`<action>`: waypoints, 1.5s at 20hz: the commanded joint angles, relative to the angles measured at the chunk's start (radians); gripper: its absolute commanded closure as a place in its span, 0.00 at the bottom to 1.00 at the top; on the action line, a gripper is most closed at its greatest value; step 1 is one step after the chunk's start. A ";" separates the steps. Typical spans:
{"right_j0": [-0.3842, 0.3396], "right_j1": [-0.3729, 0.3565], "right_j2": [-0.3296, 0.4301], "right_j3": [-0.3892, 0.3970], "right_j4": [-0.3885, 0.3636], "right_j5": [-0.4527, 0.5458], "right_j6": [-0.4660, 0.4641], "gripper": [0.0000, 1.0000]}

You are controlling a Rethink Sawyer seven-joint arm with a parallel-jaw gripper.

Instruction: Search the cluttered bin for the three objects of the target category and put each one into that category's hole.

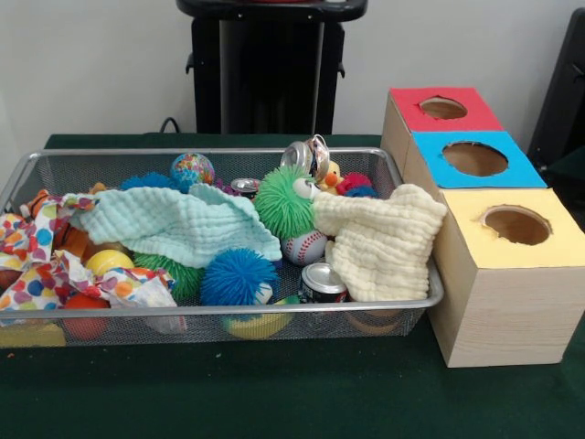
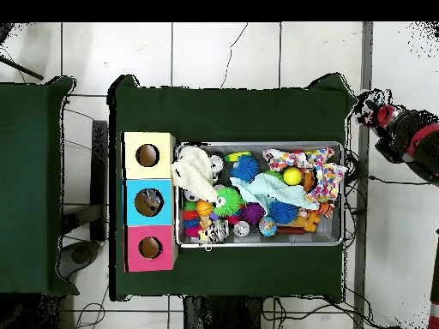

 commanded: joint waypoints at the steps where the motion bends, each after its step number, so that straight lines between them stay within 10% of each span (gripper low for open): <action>1: 0.037 -0.038 0.015 -0.100 0.027 0.174 -0.382 1.00; 21: 0.101 -0.167 0.013 -0.198 0.097 0.326 -0.349 1.00; 30: 0.163 -0.214 -0.008 -0.362 0.110 0.513 -0.348 1.00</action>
